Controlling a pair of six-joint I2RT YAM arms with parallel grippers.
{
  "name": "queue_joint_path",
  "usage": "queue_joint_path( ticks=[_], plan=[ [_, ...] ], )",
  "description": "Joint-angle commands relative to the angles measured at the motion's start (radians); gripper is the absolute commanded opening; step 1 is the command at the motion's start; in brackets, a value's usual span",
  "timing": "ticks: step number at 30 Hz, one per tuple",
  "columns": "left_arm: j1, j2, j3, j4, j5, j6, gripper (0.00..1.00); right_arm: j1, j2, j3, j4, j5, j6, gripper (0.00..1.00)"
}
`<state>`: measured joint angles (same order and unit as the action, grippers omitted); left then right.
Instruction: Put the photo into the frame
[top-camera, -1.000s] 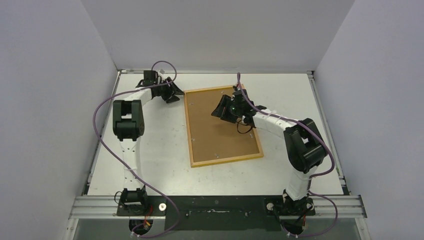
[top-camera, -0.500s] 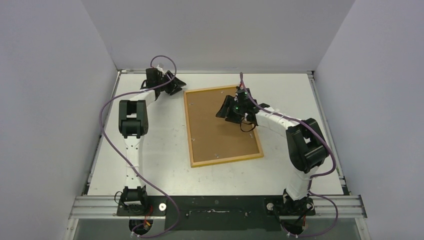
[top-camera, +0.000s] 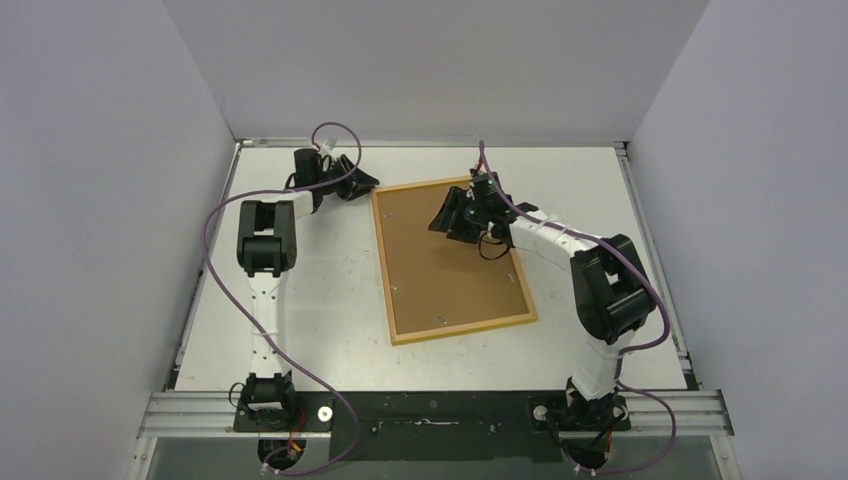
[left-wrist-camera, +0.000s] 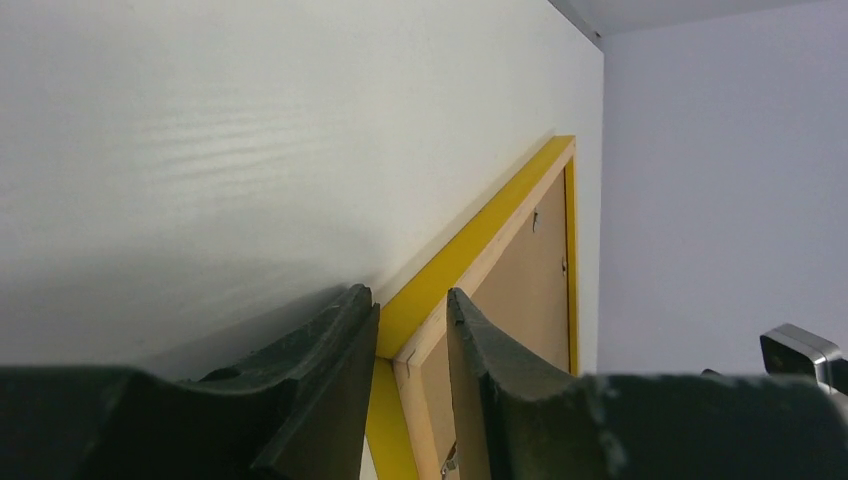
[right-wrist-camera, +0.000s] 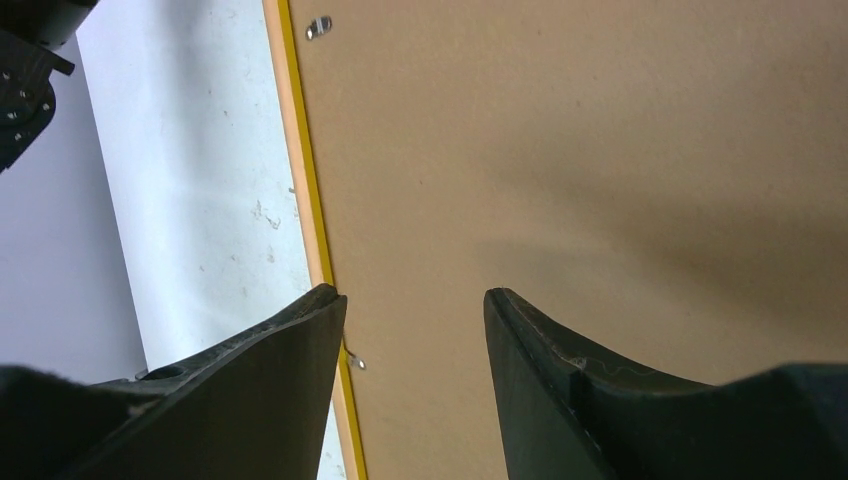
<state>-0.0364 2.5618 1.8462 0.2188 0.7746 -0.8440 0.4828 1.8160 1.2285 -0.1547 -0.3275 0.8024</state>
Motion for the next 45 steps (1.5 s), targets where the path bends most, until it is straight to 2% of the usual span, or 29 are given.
queue_joint_path(
  ticks=[1,6,10,12,18,22,23,25,27,39,45],
  plan=[
    [-0.018,-0.1,-0.123,0.089,0.088,-0.005,0.3,-0.003,0.027,0.052,0.008,-0.014,0.028,0.54],
    [-0.026,-0.18,-0.282,0.162,0.092,-0.035,0.28,0.01,0.054,0.051,0.004,-0.013,0.079,0.54],
    [-0.036,-0.245,-0.359,0.137,0.079,-0.013,0.27,0.033,0.075,0.029,0.056,-0.018,0.159,0.54],
    [-0.035,-0.273,-0.35,0.042,0.056,0.035,0.27,0.051,0.089,0.026,0.083,-0.018,0.202,0.54],
    [-0.036,-0.338,-0.205,-0.405,-0.106,0.254,0.3,0.122,0.156,0.067,0.12,0.006,0.318,0.46],
    [-0.033,-0.359,-0.181,-0.518,-0.142,0.315,0.34,0.172,0.194,0.11,0.101,0.094,0.362,0.4],
    [-0.033,-0.362,-0.18,-0.531,-0.142,0.324,0.35,0.179,0.201,0.117,0.101,0.111,0.374,0.39],
    [-0.034,-0.369,-0.183,-0.552,-0.147,0.339,0.45,0.186,0.218,0.125,0.108,0.139,0.405,0.37],
    [-0.034,-0.379,-0.187,-0.58,-0.17,0.346,0.48,0.192,0.236,0.13,0.12,0.161,0.43,0.36],
    [-0.054,-0.423,-0.298,-0.543,-0.161,0.302,0.48,0.206,0.32,0.218,0.134,0.273,0.427,0.38],
    [-0.069,-0.408,-0.313,-0.556,-0.155,0.297,0.39,0.208,0.361,0.248,0.13,0.277,0.422,0.38]
  ],
)
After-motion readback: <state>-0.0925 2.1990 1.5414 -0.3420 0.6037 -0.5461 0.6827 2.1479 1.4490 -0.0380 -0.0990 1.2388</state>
